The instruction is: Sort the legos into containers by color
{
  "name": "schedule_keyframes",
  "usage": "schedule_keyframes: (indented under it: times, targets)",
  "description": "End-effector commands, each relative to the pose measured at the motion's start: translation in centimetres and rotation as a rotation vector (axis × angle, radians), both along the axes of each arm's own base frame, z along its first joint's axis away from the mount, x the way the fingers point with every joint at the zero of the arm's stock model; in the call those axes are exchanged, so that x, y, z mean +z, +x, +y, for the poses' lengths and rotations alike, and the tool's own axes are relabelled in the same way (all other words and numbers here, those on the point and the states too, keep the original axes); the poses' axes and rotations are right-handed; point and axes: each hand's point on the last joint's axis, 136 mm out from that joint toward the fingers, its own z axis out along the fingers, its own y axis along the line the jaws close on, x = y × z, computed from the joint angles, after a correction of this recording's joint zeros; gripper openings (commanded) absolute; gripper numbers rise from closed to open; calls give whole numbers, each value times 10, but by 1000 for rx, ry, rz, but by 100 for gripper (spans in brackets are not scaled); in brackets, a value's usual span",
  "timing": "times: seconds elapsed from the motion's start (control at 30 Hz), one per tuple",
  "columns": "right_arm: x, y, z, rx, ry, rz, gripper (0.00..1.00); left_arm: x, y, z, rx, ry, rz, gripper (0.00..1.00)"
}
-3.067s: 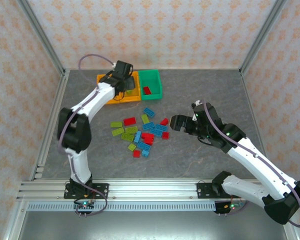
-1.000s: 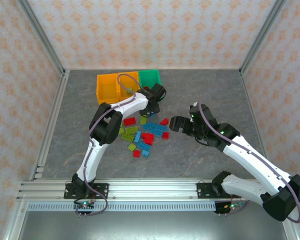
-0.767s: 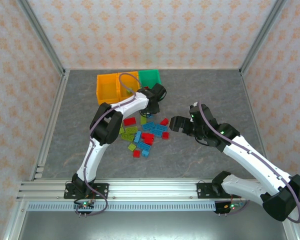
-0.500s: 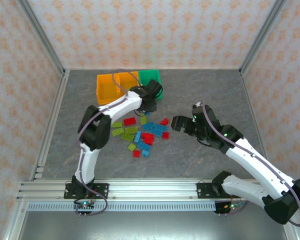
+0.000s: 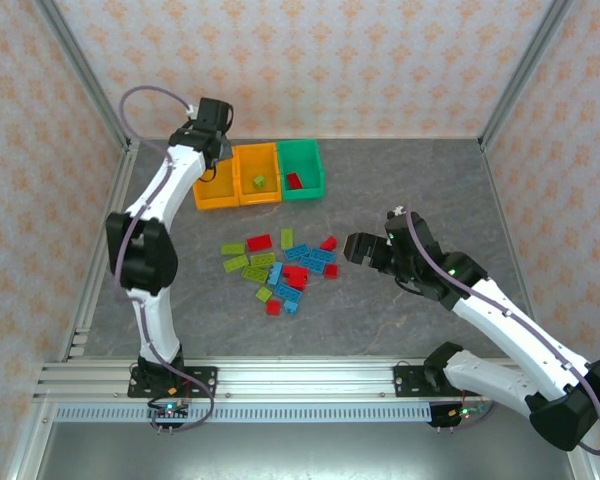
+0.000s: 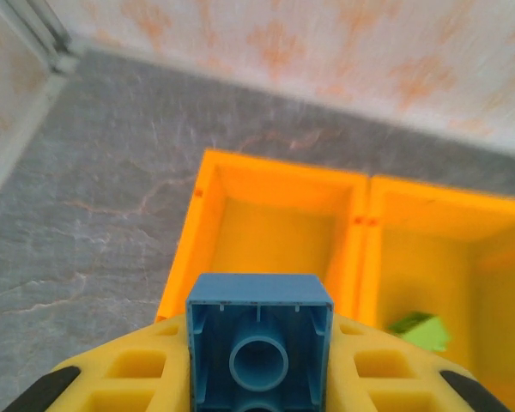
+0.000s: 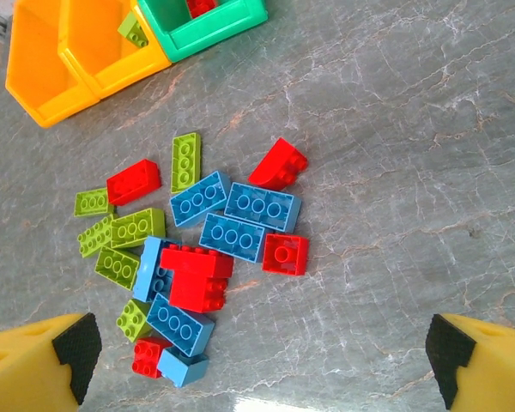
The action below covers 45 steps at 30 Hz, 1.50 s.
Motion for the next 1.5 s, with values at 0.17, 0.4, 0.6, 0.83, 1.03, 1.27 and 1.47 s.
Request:
schedule_keyframes:
  times: [0.17, 0.4, 0.6, 0.83, 1.03, 1.27, 1.47]
  targets:
    - [-3, -3, -12, -36, -35, -6, 99, -22, 11, -9, -91, -31, 45, 46]
    - [-11, 6, -5, -47, -17, -10, 99, 28, -21, -12, -72, -96, -63, 47]
    - [-33, 37, 8, -52, -118, 33, 99, 83, -97, -86, -269, -218, -227, 46]
    - [-79, 79, 45, -61, -177, 181, 100, 70, -208, -182, -683, -237, -263, 44]
    - [-121, 109, 66, -174, -156, 271, 88, 16, -281, -229, -1020, -106, -257, 51]
    - [-161, 120, 82, -189, -160, 366, 71, 8, -302, -214, -1077, -79, -403, 68]
    - [-168, 124, 71, -259, -180, 340, 41, 8, -305, -204, -1040, -97, -452, 80]
